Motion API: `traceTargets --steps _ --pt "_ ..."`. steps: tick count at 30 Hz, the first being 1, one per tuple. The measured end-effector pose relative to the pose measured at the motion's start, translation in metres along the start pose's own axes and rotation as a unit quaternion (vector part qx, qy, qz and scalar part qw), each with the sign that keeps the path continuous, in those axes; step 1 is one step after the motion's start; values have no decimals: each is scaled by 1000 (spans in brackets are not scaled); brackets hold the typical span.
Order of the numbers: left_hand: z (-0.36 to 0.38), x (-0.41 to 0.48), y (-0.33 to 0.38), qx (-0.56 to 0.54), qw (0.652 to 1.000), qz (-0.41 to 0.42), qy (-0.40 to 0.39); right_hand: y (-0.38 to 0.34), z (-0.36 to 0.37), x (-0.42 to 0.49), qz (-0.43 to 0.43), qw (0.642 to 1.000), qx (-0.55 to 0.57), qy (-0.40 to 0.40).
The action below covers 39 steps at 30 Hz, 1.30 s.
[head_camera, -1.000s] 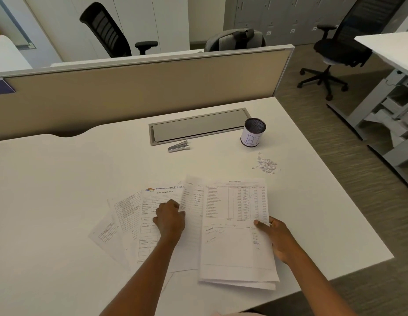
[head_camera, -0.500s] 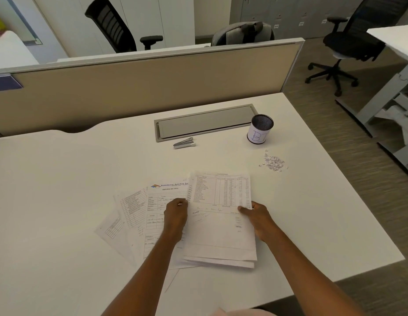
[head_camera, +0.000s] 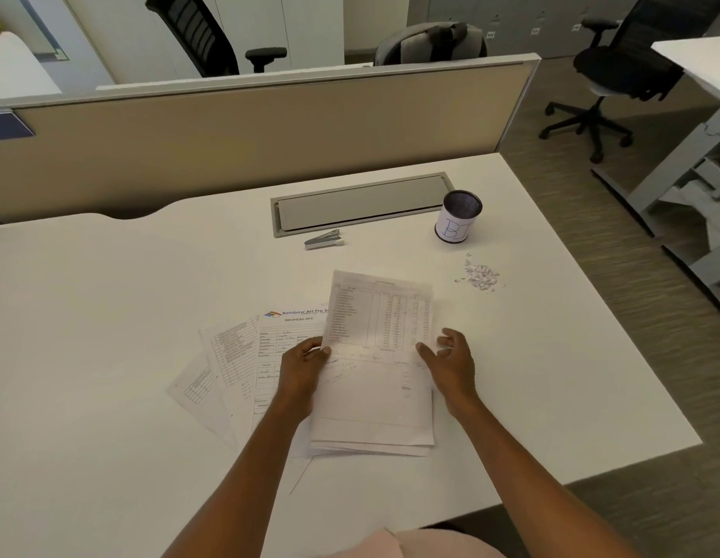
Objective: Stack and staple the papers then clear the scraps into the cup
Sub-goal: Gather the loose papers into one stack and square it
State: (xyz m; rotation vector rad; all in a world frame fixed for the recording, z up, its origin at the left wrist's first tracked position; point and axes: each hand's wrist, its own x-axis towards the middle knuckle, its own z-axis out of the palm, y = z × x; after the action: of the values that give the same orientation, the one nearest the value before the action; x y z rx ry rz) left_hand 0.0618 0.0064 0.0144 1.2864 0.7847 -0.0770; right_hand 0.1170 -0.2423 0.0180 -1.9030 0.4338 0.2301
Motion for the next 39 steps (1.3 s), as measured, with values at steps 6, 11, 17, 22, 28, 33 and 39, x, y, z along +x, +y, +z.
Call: traceTargets --steps 6,11,17,22,28,33,39 --pt "-7 -11 -2 -99 994 -19 -43 -2 -23 -5 93 961 163 -202" --pt "-12 -25 1 -22 998 1 -55 7 -22 -18 80 955 162 -237" --pt "-43 -31 -8 242 939 183 161 19 -23 -27 108 958 170 -203" --pt "-74 -31 -19 403 867 131 262 24 -25 -36 122 959 175 -188" --pt "-95 -34 -27 440 845 37 304 23 -25 -51 129 957 181 -187" --pt "-97 -34 -34 435 844 19 313 24 -25 -59 131 960 168 -183" --pt "-98 -34 -38 464 833 15 301 26 -24 -64 131 962 154 -186"
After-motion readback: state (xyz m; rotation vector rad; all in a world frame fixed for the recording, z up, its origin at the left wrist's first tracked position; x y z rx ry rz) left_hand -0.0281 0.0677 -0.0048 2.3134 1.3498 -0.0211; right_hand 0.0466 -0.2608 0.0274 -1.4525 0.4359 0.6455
